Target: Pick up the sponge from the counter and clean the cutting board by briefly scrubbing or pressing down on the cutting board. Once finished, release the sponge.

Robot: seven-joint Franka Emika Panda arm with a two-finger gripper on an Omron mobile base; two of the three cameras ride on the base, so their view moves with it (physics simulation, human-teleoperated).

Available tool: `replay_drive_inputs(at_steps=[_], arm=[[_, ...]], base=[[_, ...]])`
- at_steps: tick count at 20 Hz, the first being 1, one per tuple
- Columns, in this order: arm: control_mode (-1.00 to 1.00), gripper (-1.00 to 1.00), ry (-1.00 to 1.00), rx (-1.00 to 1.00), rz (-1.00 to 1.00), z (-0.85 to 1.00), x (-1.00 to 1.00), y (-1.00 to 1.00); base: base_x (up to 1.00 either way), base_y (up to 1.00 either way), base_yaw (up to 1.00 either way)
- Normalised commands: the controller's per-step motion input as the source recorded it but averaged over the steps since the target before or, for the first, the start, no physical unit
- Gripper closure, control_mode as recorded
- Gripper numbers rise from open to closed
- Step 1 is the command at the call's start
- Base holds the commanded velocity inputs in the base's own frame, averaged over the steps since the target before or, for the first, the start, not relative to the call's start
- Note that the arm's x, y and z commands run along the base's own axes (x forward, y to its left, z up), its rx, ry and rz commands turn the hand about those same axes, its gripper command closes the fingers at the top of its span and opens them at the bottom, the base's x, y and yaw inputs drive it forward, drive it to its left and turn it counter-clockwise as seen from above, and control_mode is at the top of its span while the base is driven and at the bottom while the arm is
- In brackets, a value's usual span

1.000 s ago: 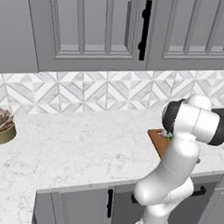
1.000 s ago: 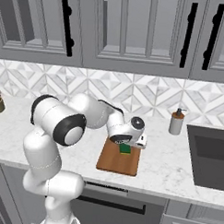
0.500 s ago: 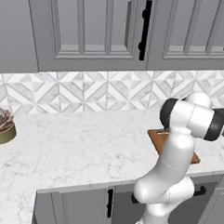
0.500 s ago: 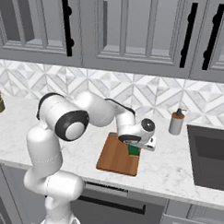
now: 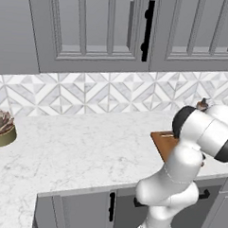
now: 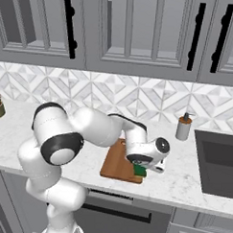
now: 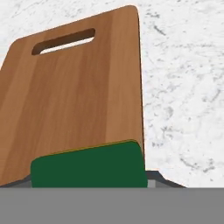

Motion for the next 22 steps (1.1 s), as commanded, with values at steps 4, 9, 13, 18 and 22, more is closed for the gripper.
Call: replay_drive_inputs(at_steps=[4, 9, 13, 18, 22], arm=[[-1.0, 1.0, 0.07, 0.09, 0.0, -0.23, -0.97, 0.0], [-1.0, 1.0, 0.07, 0.07, 0.0, -0.08, -0.53, 0.34], [-1.0, 1.0, 0.04, 0.0, 0.08, 0.1, -0.03, 1.0], [-1.0, 1.0, 0.0, 0.0, 0.1, 0.53, -0.11, 1.0], [-1.0, 1.0, 0.0, 0.0, 0.09, 0.6, -0.25, 1.0]], base=[[0.0, 0.0, 0.0], [0.0, 0.0, 0.0], [0.0, 0.0, 0.0], [0.0, 0.0, 0.0], [0.0, 0.0, 0.0]])
